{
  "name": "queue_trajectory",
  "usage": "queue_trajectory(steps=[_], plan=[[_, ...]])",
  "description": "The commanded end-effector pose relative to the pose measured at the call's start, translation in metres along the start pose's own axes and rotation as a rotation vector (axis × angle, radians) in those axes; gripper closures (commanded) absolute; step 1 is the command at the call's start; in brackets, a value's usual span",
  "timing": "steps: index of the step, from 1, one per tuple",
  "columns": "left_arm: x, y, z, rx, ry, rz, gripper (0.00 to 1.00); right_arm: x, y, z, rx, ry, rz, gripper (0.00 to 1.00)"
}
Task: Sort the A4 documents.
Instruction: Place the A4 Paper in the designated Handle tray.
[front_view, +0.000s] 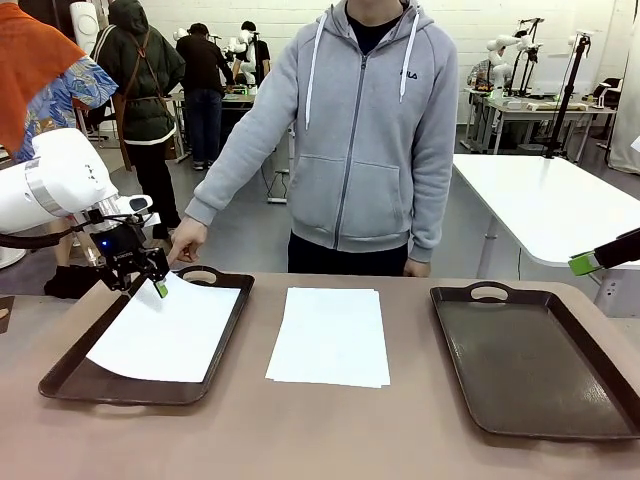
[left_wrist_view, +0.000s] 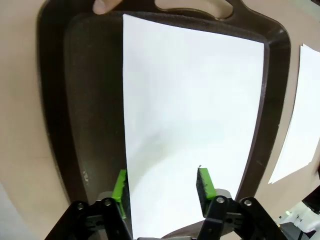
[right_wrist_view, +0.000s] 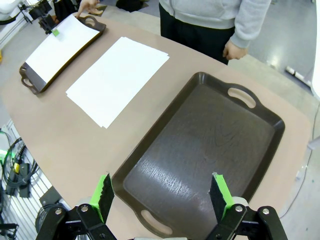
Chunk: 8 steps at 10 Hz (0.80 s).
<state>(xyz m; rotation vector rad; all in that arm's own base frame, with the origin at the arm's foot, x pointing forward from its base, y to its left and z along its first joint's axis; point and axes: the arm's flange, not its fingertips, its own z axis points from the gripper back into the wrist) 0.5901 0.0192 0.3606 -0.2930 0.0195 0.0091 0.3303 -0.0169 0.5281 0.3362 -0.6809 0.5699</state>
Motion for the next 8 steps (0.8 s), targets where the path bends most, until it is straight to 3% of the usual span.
queue_trajectory(steps=[1, 2, 3, 8], plan=[[0.0019, 0.0001, 0.01, 0.038, -0.03, 0.035, 0.13, -0.0002, -0.0002, -0.0015, 0.012, -0.003, 0.001, 0.0], [0.0015, 0.0005, 0.0119, 0.04, -0.038, 0.036, 0.02, -0.0002, -0.0002, -0.0015, 0.012, -0.003, 0.001, 0.0], [0.0012, 0.0003, 0.0128, 0.042, -0.041, 0.038, 0.0, -0.0002, -0.0002, -0.0015, 0.012, -0.003, 0.001, 0.0], [-0.0013, -0.0011, 0.0068, -0.082, -0.053, 0.113, 0.0, -0.0002, -0.0002, -0.0015, 0.012, -0.003, 0.001, 0.0]])
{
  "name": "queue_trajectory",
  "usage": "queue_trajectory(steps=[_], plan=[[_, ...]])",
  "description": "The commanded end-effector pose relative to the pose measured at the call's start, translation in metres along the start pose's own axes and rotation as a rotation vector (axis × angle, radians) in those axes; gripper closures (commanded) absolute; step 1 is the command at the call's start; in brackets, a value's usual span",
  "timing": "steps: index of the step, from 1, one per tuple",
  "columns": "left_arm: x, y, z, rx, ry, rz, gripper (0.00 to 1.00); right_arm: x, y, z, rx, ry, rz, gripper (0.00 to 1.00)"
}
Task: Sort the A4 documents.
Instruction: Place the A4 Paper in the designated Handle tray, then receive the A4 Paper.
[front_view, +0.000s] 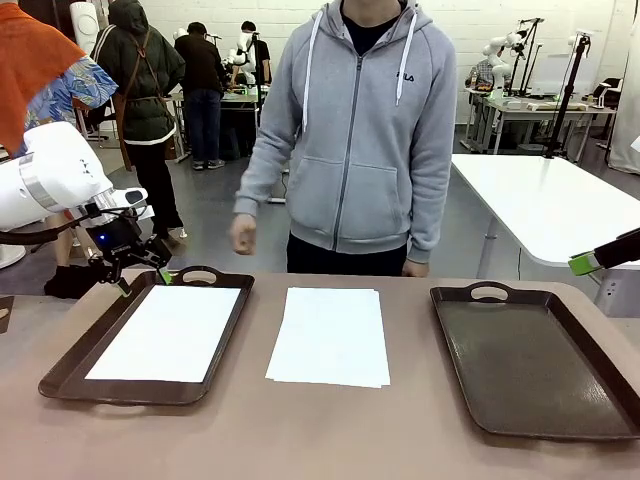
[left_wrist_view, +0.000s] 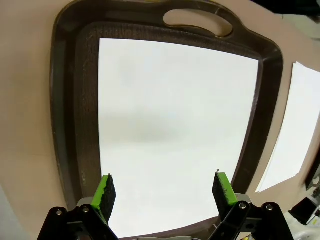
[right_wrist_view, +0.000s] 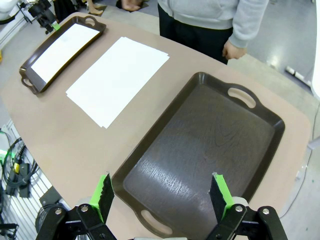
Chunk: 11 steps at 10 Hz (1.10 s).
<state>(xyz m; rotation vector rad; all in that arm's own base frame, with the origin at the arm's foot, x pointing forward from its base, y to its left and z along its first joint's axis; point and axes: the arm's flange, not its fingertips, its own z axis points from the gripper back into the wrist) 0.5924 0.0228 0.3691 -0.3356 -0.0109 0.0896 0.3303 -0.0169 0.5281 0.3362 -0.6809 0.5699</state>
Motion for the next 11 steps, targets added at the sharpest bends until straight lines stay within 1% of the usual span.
queue_trajectory(steps=[1, 11], plan=[[0.0005, 0.0007, 0.0013, 0.025, 0.002, -0.022, 0.0, -0.0002, -0.0002, -0.0015, 0.012, -0.003, 0.001, 0.0], [0.0005, 0.0007, 0.0013, 0.025, 0.002, -0.022, 0.0, -0.0002, -0.0002, -0.0015, 0.012, -0.003, 0.001, 0.0]])
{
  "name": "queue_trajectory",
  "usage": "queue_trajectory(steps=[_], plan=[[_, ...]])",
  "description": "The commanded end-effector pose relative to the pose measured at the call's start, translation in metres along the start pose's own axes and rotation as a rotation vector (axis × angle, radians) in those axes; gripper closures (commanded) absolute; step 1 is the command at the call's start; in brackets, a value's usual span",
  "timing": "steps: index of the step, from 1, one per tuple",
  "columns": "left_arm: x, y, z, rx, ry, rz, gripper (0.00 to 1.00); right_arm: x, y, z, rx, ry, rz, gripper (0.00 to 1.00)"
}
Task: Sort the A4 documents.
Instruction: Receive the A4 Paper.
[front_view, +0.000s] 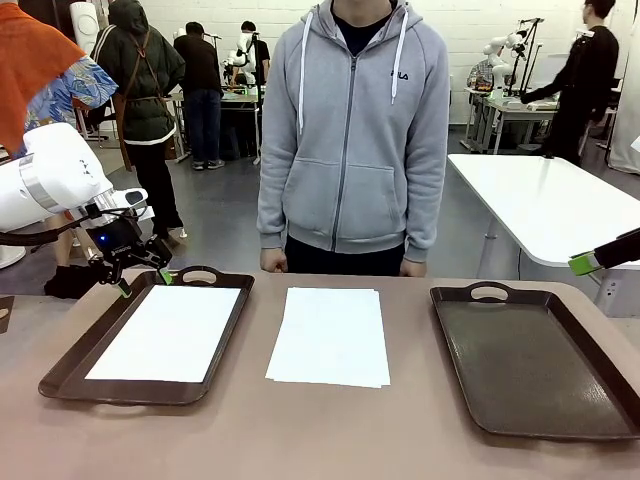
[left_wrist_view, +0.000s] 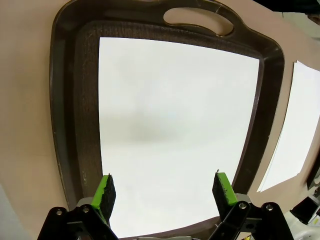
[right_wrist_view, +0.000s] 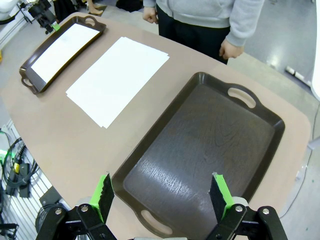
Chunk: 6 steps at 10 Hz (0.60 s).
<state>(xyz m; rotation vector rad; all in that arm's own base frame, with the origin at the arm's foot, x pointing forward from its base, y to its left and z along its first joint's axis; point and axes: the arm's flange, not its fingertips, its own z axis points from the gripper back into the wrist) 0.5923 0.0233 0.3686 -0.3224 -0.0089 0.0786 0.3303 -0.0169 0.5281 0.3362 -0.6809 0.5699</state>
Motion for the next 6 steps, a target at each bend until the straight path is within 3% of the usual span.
queue_trajectory(steps=[1, 3, 5, 6], plan=[[0.0, 0.0, 0.0, 0.0, 0.0, 0.0, 0.0, 0.0, 0.0, -0.002, 0.012, -0.003, 0.001, 0.0], [-0.028, -0.019, 0.05, 0.044, -0.147, -0.1, 0.0, 0.0, 0.0, -0.002, 0.012, -0.003, 0.001, 0.0], [-0.072, -0.017, 0.091, 0.068, -0.274, -0.16, 0.0, 0.0, 0.0, -0.002, 0.012, -0.003, 0.001, 0.0], [-0.095, -0.017, 0.108, 0.027, -0.335, -0.22, 0.0, 0.0, 0.0, -0.002, 0.012, -0.003, 0.001, 0.0]])
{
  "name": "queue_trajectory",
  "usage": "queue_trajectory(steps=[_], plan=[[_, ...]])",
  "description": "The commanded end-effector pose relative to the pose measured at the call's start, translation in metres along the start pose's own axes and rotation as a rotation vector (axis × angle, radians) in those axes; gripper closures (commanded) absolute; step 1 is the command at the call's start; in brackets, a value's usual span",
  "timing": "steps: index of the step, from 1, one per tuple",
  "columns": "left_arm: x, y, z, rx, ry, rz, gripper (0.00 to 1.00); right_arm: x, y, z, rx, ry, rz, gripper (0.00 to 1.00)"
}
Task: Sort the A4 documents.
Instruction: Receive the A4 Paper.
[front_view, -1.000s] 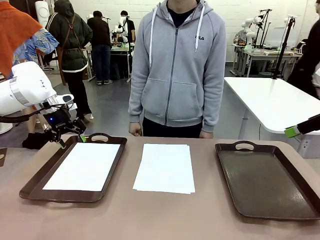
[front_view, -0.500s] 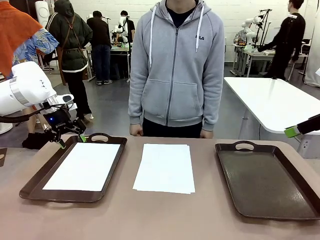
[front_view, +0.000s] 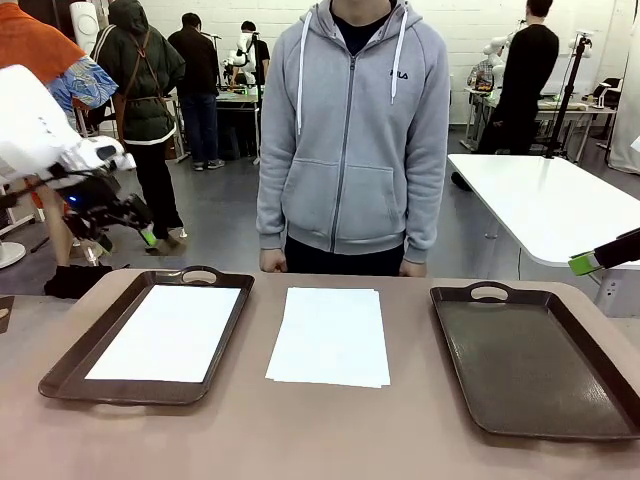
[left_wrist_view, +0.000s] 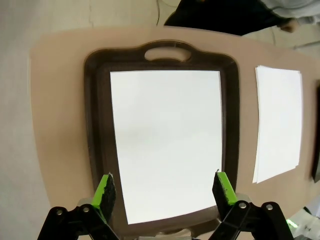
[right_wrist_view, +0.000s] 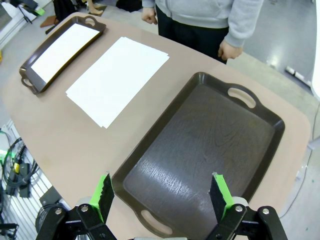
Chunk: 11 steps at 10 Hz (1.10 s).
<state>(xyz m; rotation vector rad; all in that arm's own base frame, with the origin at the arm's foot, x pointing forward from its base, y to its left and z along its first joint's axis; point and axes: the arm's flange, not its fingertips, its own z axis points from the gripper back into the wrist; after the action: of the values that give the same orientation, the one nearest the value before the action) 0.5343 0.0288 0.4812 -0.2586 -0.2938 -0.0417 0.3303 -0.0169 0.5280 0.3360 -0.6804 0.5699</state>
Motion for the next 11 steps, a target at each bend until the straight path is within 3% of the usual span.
queue_trajectory(steps=[1, 4, 5, 8, 11], plan=[[-0.056, -0.004, 0.032, -0.056, -0.153, -0.117, 0.0, 0.0, 0.0, -0.001, 0.012, -0.003, 0.001, 0.0], [-0.106, -0.037, 0.101, -0.081, -0.414, -0.487, 0.0, 0.0, 0.0, -0.001, 0.012, -0.003, 0.001, 0.0], [-0.11, -0.042, 0.111, -0.145, -0.47, -0.607, 0.0, 0.0, 0.0, -0.001, 0.012, -0.003, 0.001, 0.0], [-0.116, -0.036, 0.119, -0.335, -0.49, -0.849, 0.0, 0.0, 0.0, -0.001, 0.012, -0.003, 0.001, 0.0], [-0.117, -0.025, 0.109, -0.395, -0.412, -0.862, 0.0, 0.0, 0.0, -0.001, 0.012, -0.003, 0.001, 0.0]])
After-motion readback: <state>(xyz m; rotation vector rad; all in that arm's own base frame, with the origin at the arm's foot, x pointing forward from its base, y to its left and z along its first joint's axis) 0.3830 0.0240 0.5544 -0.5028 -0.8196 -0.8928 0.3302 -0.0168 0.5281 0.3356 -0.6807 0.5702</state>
